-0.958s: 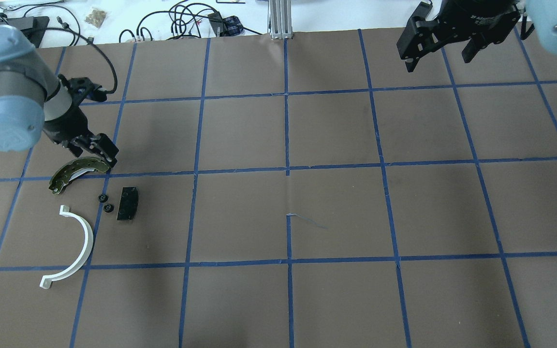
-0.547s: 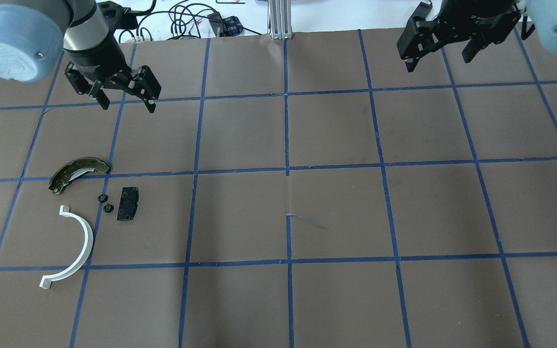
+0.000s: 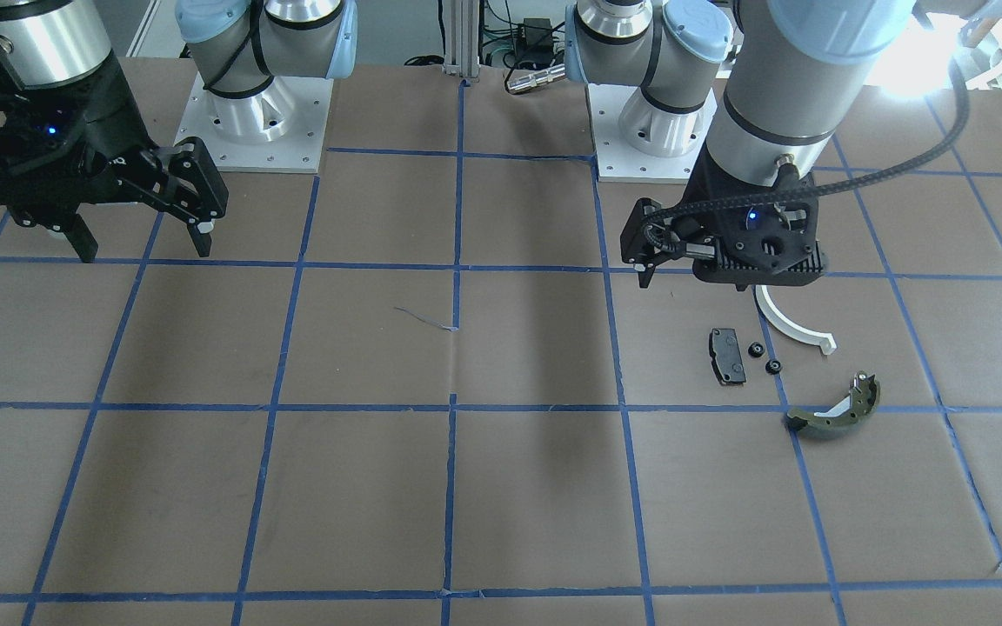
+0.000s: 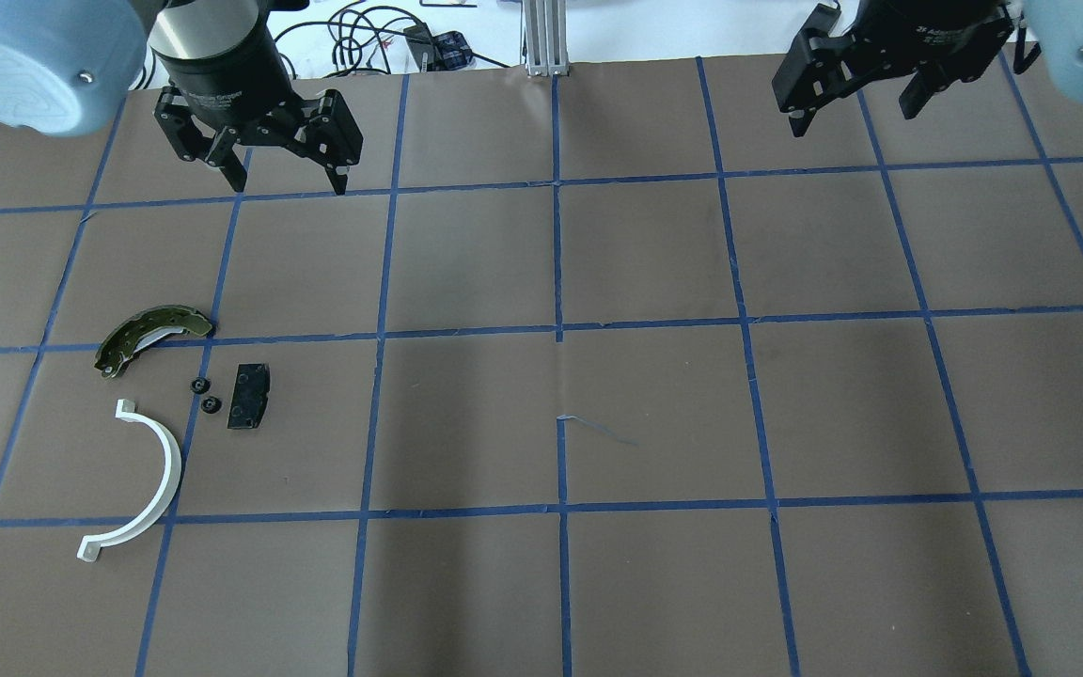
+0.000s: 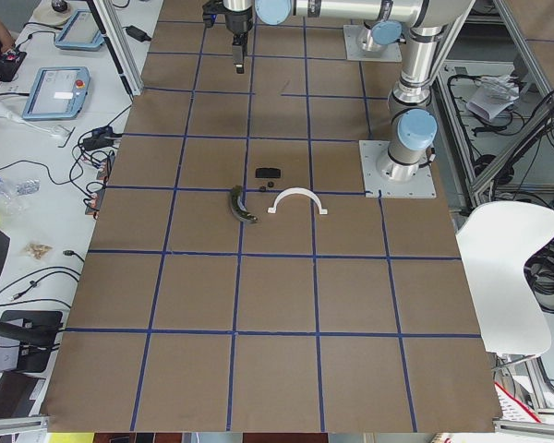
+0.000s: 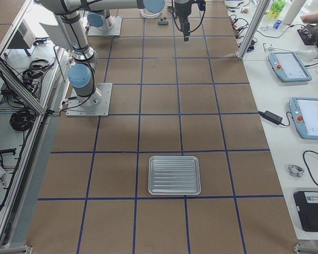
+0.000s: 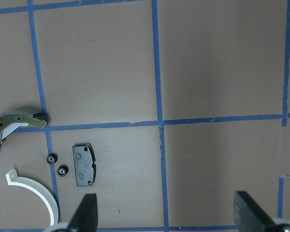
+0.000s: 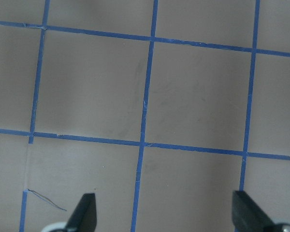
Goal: Place bearing gear from tray to pile
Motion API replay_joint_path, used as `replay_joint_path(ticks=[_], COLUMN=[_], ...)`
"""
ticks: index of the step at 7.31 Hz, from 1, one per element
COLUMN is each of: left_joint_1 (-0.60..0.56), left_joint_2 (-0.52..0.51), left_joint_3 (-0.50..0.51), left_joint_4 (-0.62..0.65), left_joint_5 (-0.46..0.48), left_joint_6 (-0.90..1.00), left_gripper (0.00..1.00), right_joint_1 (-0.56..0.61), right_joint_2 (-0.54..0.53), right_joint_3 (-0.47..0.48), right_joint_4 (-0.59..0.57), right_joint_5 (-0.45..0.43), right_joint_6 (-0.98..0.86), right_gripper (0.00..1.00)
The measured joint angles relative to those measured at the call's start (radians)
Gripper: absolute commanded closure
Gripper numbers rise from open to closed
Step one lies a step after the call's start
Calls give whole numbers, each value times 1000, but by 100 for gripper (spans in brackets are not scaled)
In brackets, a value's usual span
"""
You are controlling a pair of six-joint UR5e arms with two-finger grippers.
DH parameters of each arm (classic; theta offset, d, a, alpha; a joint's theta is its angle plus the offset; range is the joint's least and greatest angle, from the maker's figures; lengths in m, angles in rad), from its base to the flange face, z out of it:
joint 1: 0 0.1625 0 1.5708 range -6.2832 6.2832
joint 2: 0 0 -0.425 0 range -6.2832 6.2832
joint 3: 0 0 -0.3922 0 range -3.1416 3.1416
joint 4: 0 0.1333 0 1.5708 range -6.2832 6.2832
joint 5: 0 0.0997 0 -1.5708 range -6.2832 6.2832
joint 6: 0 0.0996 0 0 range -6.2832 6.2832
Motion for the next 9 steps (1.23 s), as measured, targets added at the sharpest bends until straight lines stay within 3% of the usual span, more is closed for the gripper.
replay_joint_path(ticks=[3,9], left_joint_1=[0,11], left_joint_2=[27,51], left_joint_3=[-23,-40], left_joint_4=[-6,-6], left_joint_5=[-68,-76], left_joint_6=[17,21], left_gripper=[0,0], right_joint_1=[0,-6], right_joint_2=[-4,16], right_joint_3=[-2,-11], right_joint_4=[8,21], right_joint_5=[-2,-3], right_joint_6=[0,15], right_gripper=[0,0])
